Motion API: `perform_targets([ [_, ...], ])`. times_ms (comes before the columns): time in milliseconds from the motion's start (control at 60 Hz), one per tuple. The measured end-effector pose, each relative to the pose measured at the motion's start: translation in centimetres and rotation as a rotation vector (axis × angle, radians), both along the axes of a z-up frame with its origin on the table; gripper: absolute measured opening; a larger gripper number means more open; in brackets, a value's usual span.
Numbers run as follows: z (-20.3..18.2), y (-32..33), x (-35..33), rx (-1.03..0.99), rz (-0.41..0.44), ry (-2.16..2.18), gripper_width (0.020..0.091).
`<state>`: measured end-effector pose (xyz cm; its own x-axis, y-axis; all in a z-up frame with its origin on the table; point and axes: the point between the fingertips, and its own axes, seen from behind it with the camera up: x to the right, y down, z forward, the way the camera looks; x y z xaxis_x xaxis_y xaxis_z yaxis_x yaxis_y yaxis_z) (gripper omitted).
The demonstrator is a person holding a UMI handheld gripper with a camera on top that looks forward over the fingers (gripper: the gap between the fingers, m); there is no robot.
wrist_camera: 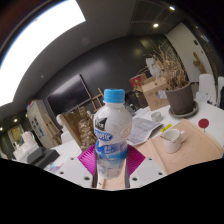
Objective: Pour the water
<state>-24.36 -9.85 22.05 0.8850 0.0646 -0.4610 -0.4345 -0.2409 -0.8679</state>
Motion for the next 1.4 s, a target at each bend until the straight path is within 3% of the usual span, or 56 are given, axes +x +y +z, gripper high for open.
perform_targets([
  [200,3.5,8.5,3.7,-0.019,0.019,0.706,0.0356],
  [517,-2.8,14.5,8.2,-0.181,-0.009,1.457,0.0357],
  [767,-4.4,14.5,8.3,-0.213,-0.019,1.561,0.0354],
  [867,-4.2,14.4,7.9,-0.225,-0.005,1.466,0.0354],
  [983,-1.4,13.6,7.6,-0.194,0.056,1.198,0.0359],
  [1183,7.2,13.5,13.1,0.043,0.069,0.425,0.0360],
  [1300,11.2,13.4,18.6,0.146,-0.003,0.048,0.0360],
  [1400,11.7,13.3,25.6,0.183,-0.105,-0.228,0.0359],
])
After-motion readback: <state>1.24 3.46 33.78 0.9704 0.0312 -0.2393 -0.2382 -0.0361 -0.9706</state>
